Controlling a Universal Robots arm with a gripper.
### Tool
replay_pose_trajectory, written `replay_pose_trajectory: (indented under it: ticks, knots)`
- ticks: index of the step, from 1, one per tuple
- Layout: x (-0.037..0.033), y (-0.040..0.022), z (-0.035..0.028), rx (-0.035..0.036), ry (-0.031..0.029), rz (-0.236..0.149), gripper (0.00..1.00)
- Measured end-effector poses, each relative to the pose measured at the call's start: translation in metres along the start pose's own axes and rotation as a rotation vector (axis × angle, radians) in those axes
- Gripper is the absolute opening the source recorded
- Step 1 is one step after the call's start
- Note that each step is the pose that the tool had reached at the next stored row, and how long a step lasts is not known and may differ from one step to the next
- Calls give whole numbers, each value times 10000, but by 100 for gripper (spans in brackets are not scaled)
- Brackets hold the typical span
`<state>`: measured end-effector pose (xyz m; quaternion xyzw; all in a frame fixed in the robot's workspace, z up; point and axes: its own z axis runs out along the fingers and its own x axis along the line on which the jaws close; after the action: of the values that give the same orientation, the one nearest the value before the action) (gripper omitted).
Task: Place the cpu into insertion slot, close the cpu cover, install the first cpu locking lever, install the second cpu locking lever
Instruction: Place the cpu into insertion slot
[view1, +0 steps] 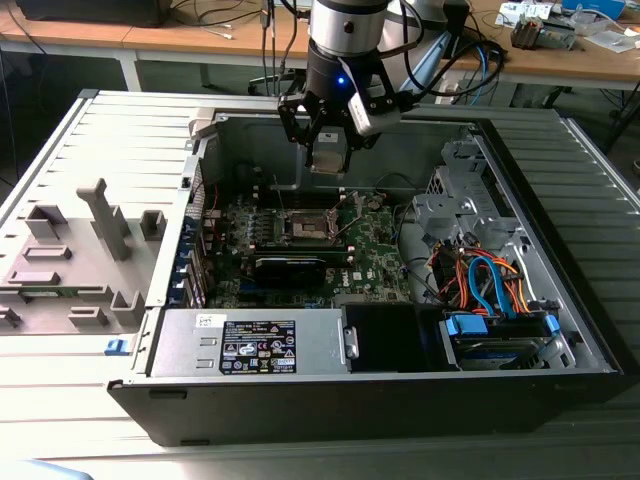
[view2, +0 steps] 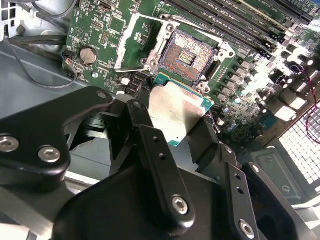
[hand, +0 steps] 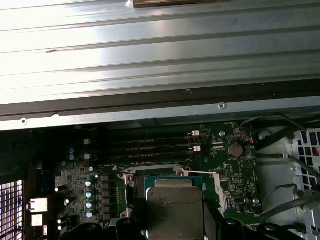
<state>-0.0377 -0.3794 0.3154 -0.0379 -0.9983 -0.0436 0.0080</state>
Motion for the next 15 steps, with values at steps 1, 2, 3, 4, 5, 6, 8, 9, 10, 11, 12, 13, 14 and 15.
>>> replay_pose_trajectory:
  ticks: [1, 2, 3, 4, 5, 6, 8, 9, 10, 11, 12, 13, 14, 15]
  knots:
    - [0, 0, 0, 0, 0, 5, 55]
    - [0, 0, 0, 0, -1, 11, 55]
    - [0, 0, 0, 0, -1, 19, 55]
    - [0, 0, 1, -1, -3, 25, 55]
    - [0, 0, 1, -1, -3, 31, 55]
    - [0, 0, 1, -1, -3, 38, 55]
    - [0, 0, 1, -1, -5, 53, 55]
    - [0, 0, 1, -1, -5, 61, 55]
    - [0, 0, 1, -2, -6, 67, 55]
    - [0, 0, 1, -2, -7, 75, 55]
    - [0, 0, 2, -2, -7, 80, 55]
    - [0, 0, 2, -2, -8, 94, 55]
    - [0, 0, 2, -3, -9, 103, 55]
    - [0, 0, 2, -3, -10, 107, 55]
